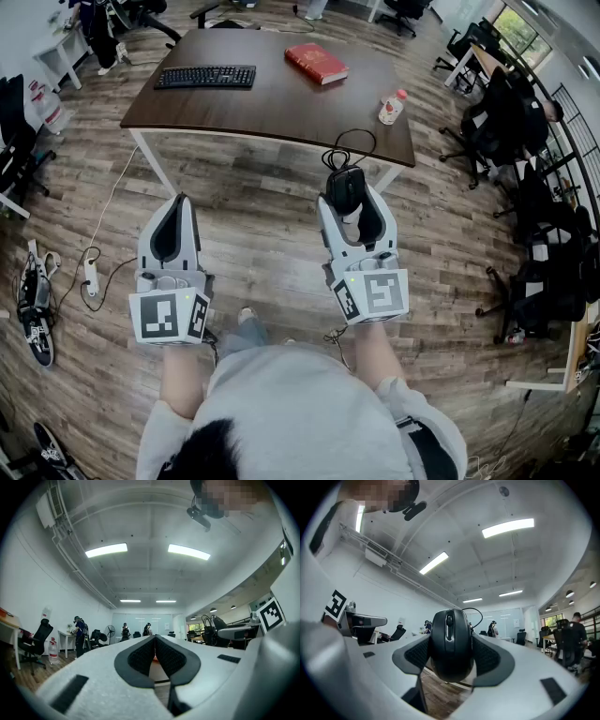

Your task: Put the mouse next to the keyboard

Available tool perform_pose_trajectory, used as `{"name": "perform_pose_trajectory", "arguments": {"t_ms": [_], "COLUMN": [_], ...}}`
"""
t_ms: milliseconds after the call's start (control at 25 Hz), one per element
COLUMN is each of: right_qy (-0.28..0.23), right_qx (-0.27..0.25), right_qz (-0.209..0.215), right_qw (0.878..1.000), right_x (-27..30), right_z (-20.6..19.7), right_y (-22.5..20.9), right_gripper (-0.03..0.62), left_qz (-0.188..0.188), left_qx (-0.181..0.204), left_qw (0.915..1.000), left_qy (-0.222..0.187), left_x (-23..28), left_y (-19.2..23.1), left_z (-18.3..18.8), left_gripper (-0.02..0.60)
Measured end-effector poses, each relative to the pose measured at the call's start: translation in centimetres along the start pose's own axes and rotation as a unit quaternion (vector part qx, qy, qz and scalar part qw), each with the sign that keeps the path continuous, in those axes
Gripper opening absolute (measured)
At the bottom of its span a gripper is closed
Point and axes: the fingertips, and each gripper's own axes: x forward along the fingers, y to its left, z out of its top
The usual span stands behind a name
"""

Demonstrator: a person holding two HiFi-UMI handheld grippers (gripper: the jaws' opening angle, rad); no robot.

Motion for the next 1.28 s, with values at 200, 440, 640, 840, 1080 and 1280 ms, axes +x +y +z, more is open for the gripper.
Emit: {"name": "perform_pose_trajectory", "arguments": {"t_ms": [200,440,640,840,1080,1280], "right_qy": [0.000,0.002,0.001,-0.004,-0.009,-0.008], "right_qx": [-0.002,0.001,0.000,0.011,-0.001,-0.001], "right_qz": [0.003,-0.002,-0.008,-0.019,-0.031,-0.046], "right_qw": [1.000,1.000,1.000,1.000,0.999,0.999], "right_x": [-0.4,-0.2,1.1,3.0,5.8,7.3], "right_z": [0.0,-0.4,-0.5,-0.6,-1.1,-1.7], "right_y": [0.5,0.7,0.9,1.0,1.7,2.7], "right_gripper": [0.252,0.250,0.250,0.250,0.251,0.250], "left_qz": [0.000,-0.004,-0.010,-0.016,-0.024,-0.034], "left_qx": [-0.001,-0.003,-0.004,-0.002,0.002,0.004], "left_qw": [1.0000,1.0000,0.9999,0.9998,0.9995,0.9992], "left_qy": [0.000,-0.002,-0.004,-0.010,-0.020,-0.023], "left_x": [-0.6,-0.2,0.9,2.5,4.7,5.8], "left_y": [0.1,0.6,1.6,3.2,5.8,7.8], "left_z": [0.0,-0.2,-0.3,-0.2,-0.2,-0.7], "left_gripper": [0.010,0.009,0.009,0.010,0.011,0.009]}}
